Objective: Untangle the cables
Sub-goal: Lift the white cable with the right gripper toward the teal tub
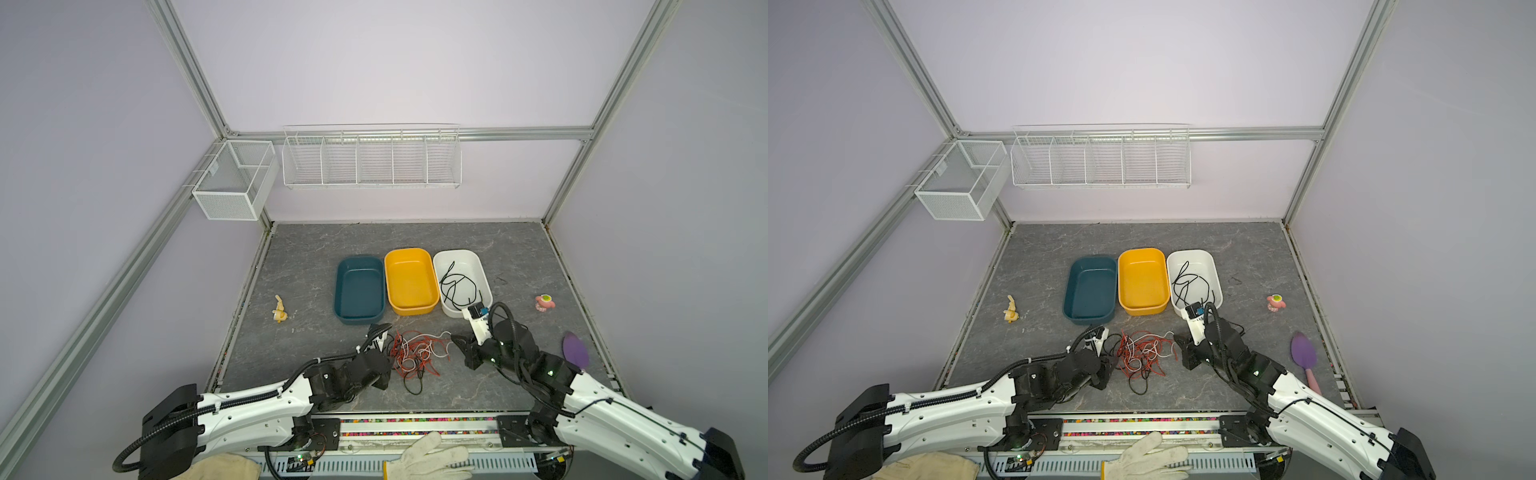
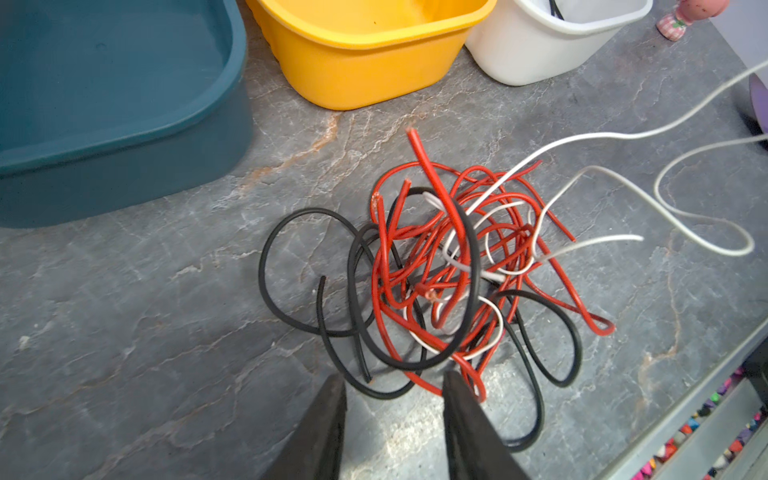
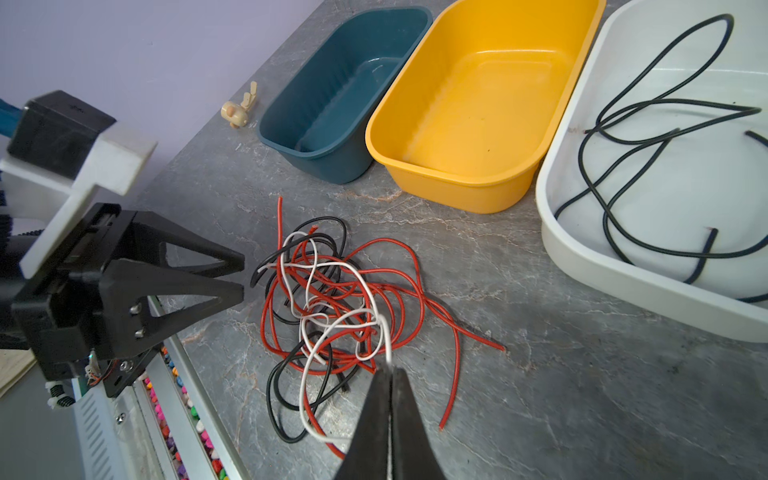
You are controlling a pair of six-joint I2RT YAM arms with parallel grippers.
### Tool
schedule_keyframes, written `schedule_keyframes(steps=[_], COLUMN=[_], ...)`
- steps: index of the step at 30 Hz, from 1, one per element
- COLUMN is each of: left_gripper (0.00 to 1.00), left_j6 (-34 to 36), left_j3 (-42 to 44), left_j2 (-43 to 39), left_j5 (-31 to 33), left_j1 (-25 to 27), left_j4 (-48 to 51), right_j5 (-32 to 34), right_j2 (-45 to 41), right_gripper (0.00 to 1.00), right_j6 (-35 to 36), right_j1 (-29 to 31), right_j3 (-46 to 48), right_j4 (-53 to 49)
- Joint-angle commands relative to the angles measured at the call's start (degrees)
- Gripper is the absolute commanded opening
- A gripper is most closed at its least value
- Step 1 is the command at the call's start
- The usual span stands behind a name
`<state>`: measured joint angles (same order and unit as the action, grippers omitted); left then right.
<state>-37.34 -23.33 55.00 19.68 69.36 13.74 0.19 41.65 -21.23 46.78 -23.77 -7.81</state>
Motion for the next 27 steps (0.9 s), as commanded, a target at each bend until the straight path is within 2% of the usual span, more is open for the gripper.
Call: schedule_keyframes(steps=[1,16,20,27], left_gripper=[0.41,0.43,0.42,0.42], left_j6=[-0.8,-0.2,-0.7,-0.9], left_j3=[0.5,-0.3,-0.1,0.9], left_j2=[1.0,5.2,5.8,5.6], left_j5=[-0.9,-0.3,0.2,0.9], left_j1=[-0.3,-0.5,-0.7,-1.0], left_j4=[-2.3,-4.7,-4.8,-5.4], right_j5=[-0.6,-7.3,-6.1,-2.8], right_j2=[-2.5,-11.2,-15.0,-16.7], right_gripper=[0.06,0.07,0.06,0.06], right_j6=[-1.1,-3.3,-3.9,-2.7], right_j1=[-0.7,-3.6,-5.0,-5.6], right_j3=[1.0,3.7,3.4,-7.9], right_j4=[1.2,2.9,1.2,-11.3])
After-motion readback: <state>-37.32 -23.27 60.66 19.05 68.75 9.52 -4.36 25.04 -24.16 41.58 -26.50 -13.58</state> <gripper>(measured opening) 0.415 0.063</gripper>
